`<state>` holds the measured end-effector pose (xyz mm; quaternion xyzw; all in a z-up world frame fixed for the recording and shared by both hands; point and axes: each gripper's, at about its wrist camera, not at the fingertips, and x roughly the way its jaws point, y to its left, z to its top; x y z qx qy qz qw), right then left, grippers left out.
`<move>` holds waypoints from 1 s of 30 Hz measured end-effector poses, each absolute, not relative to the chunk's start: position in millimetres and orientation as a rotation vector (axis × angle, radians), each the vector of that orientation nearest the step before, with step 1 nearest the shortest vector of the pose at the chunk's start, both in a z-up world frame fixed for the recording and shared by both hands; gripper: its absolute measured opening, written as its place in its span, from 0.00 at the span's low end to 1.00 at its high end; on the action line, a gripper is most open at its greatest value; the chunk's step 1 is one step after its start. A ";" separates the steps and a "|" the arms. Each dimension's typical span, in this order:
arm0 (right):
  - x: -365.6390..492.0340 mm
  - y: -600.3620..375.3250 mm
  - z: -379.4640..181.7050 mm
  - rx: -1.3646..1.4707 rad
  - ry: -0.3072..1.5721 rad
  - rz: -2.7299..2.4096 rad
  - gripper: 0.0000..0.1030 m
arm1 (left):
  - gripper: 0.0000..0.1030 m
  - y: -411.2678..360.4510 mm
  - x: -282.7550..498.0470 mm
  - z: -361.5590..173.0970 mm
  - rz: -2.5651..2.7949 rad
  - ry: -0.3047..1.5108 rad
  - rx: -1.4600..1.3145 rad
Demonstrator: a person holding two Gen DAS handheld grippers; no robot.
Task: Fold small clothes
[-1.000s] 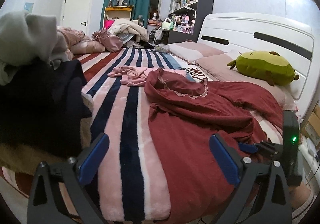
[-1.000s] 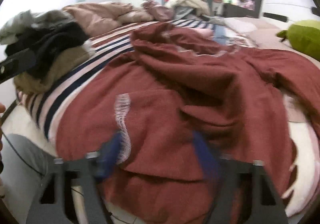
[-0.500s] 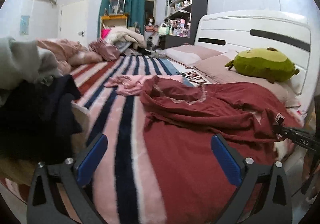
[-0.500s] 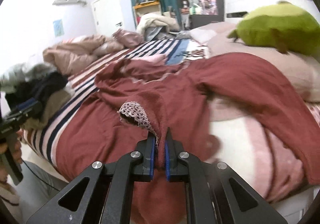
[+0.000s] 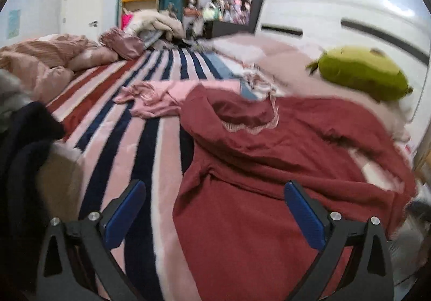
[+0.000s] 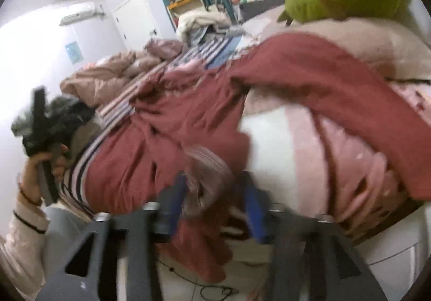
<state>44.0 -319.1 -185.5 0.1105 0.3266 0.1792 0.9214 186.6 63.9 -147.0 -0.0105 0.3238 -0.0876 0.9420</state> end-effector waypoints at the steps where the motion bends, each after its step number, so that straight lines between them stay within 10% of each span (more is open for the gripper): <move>1: 46.4 -322.5 -179.4 0.227 0.658 0.363 0.45 | 0.97 63.0 197.9 -152.4 -0.189 0.686 -0.002; 9: 131.0 -272.7 -138.9 0.059 0.666 0.529 0.50 | 0.76 72.7 269.1 -184.8 -0.214 0.812 0.034; 16: 236.7 -164.2 -167.5 -0.045 0.825 0.786 0.50 | 0.10 95.5 284.6 -197.0 -0.298 0.877 -0.083; 19: 263.2 -121.0 -183.1 -0.108 0.865 0.855 0.50 | 0.00 103.1 286.6 -194.9 -0.248 0.872 -0.061; 24: 290.2 -66.5 -196.9 -0.201 0.924 0.910 0.50 | 0.00 131.0 289.5 -195.5 -0.194 0.873 -0.115; 27: 303.7 -55.2 -198.9 -0.236 0.922 0.860 0.25 | 0.04 124.0 285.1 -190.0 -0.236 0.852 -0.085; 30: 327.8 -65.2 -199.7 -0.230 0.909 0.726 0.08 | 0.39 113.9 277.2 -181.8 -0.351 0.815 -0.090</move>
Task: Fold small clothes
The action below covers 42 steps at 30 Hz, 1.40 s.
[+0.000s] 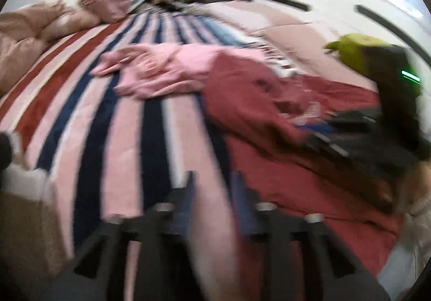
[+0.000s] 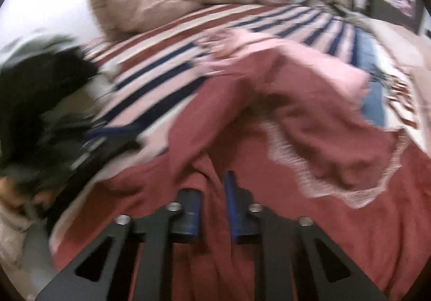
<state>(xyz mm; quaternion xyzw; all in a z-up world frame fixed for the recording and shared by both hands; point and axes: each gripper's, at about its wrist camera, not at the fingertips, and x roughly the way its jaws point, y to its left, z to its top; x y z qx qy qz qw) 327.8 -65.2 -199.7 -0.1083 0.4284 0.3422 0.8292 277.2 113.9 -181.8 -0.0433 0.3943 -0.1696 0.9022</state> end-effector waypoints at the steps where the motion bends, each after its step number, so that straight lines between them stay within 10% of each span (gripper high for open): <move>1: 336.3 -71.1 -200.5 -0.218 0.910 0.699 0.04 | 0.47 108.3 275.2 -179.0 -0.402 0.809 -0.092; 10: 357.6 -111.8 -191.3 -0.153 0.932 0.601 0.05 | 0.61 71.0 276.4 -191.0 -0.417 0.890 0.084; 12: 350.9 -120.1 -183.2 -0.131 0.929 0.606 0.05 | 0.55 71.6 275.9 -194.2 -0.408 0.898 0.085; 16: 325.4 -133.6 -170.0 -0.093 0.916 0.642 0.16 | 0.09 76.4 267.3 -194.8 -0.398 0.895 0.044; 28: 223.6 -223.3 -149.6 0.020 0.867 0.528 0.21 | 0.03 98.3 254.9 -186.3 -0.191 0.829 0.050; 33: 184.1 -286.6 -152.2 0.089 0.858 0.379 0.22 | 0.14 94.4 243.9 -164.2 -0.211 0.772 0.010; 37: 155.1 -335.2 -157.4 0.219 0.832 0.297 0.48 | 0.35 78.6 223.5 -132.3 -0.242 0.680 -0.005; 42: 125.7 -386.5 -176.4 0.354 0.842 0.234 0.51 | 0.53 49.3 198.6 -105.2 -0.285 0.610 -0.030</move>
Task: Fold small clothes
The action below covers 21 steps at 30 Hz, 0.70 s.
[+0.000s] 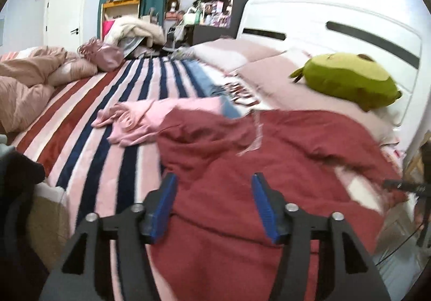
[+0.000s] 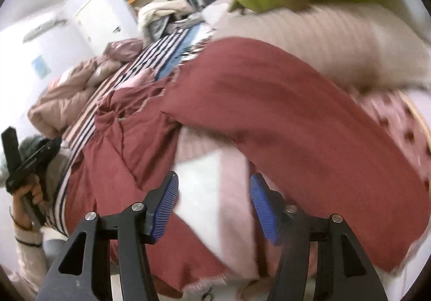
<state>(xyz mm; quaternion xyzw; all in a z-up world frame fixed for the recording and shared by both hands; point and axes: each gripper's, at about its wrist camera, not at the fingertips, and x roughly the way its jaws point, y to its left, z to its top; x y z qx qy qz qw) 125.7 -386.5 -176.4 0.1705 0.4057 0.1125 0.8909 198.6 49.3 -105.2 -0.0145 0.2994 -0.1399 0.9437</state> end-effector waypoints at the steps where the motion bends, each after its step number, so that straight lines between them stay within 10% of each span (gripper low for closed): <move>1: 122.6 -391.9 -179.3 0.383 0.844 0.240 0.51 | 0.55 44.2 196.2 -102.1 -0.295 0.605 -0.033; 10: 115.1 -436.1 -207.3 0.629 0.749 0.254 0.78 | 0.65 4.0 173.3 -95.0 -0.346 0.607 -0.079; 21: 97.7 -448.8 -223.8 0.826 0.600 0.199 0.78 | 0.73 0.4 158.9 -100.3 -0.342 0.607 -0.120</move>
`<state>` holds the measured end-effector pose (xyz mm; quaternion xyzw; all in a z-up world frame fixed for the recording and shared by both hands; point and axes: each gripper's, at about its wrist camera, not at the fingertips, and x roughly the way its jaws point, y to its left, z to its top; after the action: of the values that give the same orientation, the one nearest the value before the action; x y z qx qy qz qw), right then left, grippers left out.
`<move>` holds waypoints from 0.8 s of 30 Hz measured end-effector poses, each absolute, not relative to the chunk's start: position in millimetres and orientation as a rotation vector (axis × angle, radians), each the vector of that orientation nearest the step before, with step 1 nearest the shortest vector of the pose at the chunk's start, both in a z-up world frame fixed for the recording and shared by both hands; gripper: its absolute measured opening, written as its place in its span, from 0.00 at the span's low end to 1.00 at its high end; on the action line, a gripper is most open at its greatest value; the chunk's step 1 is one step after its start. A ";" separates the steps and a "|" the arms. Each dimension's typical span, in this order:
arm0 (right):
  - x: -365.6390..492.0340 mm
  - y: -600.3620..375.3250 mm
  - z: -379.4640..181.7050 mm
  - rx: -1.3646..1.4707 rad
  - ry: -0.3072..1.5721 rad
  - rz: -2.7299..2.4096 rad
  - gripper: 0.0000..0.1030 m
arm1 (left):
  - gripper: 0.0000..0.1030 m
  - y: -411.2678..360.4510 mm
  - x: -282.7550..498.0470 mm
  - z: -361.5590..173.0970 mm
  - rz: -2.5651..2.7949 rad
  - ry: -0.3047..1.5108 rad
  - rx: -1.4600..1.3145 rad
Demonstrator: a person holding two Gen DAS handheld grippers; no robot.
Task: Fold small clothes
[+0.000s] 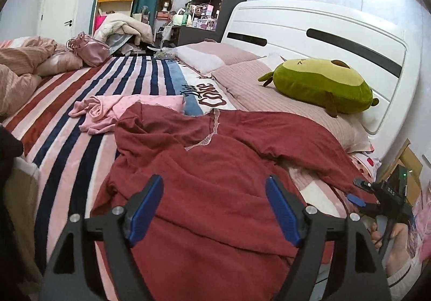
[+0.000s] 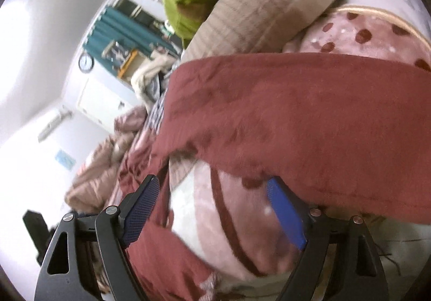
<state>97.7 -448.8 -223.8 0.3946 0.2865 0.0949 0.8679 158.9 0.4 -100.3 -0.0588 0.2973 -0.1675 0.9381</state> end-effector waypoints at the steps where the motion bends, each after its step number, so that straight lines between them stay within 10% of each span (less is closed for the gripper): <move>1: 100.5 -450.1 -224.6 0.835 0.579 0.188 0.78 | 0.73 0.9 158.5 -100.8 -0.342 0.606 -0.126; 8: 116.7 -454.8 -218.6 0.869 0.424 0.034 0.72 | 0.73 10.9 158.2 -102.6 -0.335 0.594 -0.154; 15: 140.3 -471.0 -209.2 0.811 0.439 -0.107 0.06 | 0.73 24.7 159.0 -103.8 -0.321 0.584 -0.185; 24: 122.9 -445.4 -134.5 0.531 0.291 0.030 0.04 | 0.73 30.7 158.3 -101.4 -0.326 0.556 -0.203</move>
<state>122.9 -445.4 -134.5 0.2614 0.1435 0.0150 0.9544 158.3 30.7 -101.4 -0.0995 0.2727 -0.1598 0.9435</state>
